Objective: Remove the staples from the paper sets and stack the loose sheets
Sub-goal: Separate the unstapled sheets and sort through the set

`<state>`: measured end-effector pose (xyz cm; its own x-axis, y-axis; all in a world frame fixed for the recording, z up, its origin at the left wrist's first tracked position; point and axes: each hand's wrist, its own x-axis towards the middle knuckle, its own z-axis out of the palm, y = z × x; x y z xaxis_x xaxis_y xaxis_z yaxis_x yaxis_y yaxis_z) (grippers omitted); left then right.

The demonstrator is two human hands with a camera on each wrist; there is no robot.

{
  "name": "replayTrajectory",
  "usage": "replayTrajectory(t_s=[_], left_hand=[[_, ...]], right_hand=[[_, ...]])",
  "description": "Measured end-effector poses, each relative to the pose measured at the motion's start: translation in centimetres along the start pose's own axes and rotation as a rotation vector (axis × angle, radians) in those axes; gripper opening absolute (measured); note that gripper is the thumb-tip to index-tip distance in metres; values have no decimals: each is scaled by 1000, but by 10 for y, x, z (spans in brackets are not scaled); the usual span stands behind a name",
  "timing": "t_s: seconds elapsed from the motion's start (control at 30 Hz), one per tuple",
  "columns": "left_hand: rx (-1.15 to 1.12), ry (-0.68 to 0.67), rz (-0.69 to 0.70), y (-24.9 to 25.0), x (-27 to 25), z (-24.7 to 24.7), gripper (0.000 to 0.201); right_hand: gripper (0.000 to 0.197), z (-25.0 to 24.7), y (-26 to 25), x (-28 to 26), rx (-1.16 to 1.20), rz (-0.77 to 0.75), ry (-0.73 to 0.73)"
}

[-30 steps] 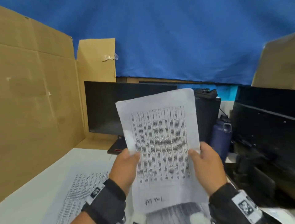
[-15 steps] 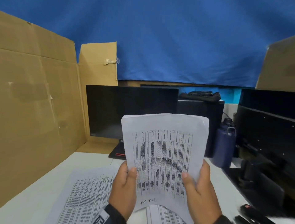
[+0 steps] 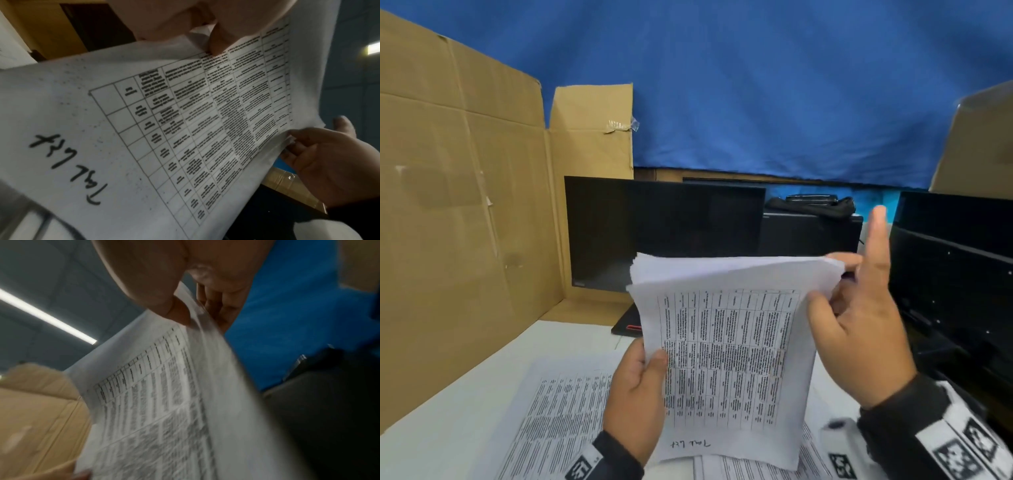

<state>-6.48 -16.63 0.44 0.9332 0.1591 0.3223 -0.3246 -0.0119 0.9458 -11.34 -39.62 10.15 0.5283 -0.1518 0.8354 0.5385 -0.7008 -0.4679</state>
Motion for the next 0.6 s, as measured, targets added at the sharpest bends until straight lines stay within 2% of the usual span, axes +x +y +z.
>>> replayTrajectory(t_s=[0.03, 0.1, 0.17, 0.27, 0.37, 0.5, 0.53, 0.6], left_hand=[[-12, -14, -2, 2, 0, -2, 32], [-22, -28, -12, 2, -1, -5, 31], [-55, -45, -45, 2, -1, -7, 29], [-131, -90, -133, -1, -1, -8, 31], [-97, -95, -160, -5, 0, -9, 26], [-29, -75, -103, 2, 1, -11, 18], [-24, -63, -104, 6, 2, -12, 18], [-69, -67, -134, 11, 3, -14, 20]], right_hand=[[97, -4, -3, 6, -66, -65, -30], [70, -7, -6, 16, -209, -168, -107], [54, -4, -6, 21, -227, -145, -199], [50, 2, -5, 23, -175, -79, -256], [50, 7, -6, 21, -152, -41, -278], [48, 10, -11, 23, -114, 2, -175], [50, 10, -11, 25, -61, 49, -129], [53, 7, -13, 27, 176, 253, -63]])
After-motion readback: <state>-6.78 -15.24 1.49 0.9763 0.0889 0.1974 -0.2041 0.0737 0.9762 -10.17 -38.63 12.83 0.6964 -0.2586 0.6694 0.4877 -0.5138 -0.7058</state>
